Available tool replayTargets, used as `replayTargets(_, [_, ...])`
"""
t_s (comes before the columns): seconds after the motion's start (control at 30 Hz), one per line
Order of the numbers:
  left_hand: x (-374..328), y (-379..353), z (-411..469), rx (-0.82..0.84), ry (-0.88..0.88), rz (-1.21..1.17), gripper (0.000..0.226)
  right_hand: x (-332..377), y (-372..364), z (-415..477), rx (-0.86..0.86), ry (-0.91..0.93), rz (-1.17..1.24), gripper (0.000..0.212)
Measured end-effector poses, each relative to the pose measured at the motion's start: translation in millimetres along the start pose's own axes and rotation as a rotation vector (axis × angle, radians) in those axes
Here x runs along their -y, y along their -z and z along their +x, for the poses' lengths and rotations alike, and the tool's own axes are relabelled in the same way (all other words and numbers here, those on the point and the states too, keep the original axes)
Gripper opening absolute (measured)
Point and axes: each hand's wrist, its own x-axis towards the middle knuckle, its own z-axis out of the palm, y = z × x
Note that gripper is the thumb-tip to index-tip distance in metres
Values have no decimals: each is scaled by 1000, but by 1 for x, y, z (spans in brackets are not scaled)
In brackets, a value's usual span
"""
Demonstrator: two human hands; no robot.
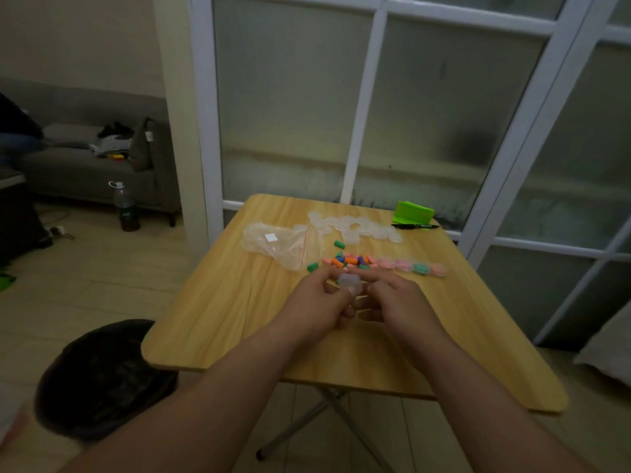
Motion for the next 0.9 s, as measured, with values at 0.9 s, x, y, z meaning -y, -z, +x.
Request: replayTargets(0.9, [1, -8, 1, -119, -107, 204, 26, -5, 10, -3, 40, -85, 212, 15])
